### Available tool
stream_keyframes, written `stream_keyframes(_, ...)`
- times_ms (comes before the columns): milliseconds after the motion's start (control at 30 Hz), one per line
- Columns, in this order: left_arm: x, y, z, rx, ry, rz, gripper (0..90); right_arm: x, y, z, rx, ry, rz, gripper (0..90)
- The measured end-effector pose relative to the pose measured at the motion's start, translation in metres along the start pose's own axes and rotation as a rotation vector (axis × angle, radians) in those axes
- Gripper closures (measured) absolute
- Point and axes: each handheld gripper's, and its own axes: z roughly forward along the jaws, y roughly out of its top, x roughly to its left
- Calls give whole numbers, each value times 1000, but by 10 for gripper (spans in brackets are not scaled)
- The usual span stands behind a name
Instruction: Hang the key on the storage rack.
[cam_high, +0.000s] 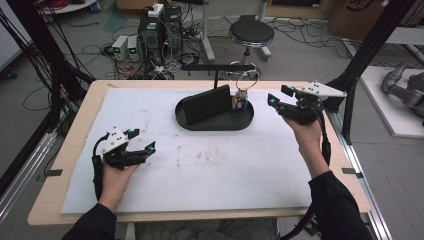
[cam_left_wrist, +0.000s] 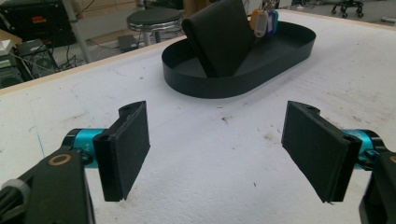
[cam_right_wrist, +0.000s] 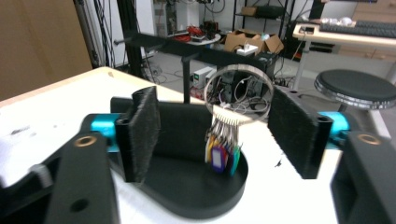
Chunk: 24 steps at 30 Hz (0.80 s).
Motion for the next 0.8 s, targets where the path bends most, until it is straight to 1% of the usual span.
stream_keyframes(100,0,1,0,4,2,6,233,4,-16,-10,-1,1,14,304)
stream_keyframes(200,1,3,-2,-8,5,11,233,8,-34,-18,8,2,25,291)
stream_keyframes(267,0,4,-1,-13,7,12,233,11,-44,-22,16,17,40,283)
stream_keyframes(400,-1,5,0,-13,7,18,233,15,-62,-28,43,19,35,264)
stream_keyframes(533,-4,7,1,-27,5,29,233,13,-78,-30,70,9,50,232)
stream_keyframes(633,-5,8,1,-29,4,34,233,10,-89,-30,90,1,56,228)
stream_keyframes(800,-4,5,-1,-22,6,35,233,7,-96,-25,121,-2,66,221)
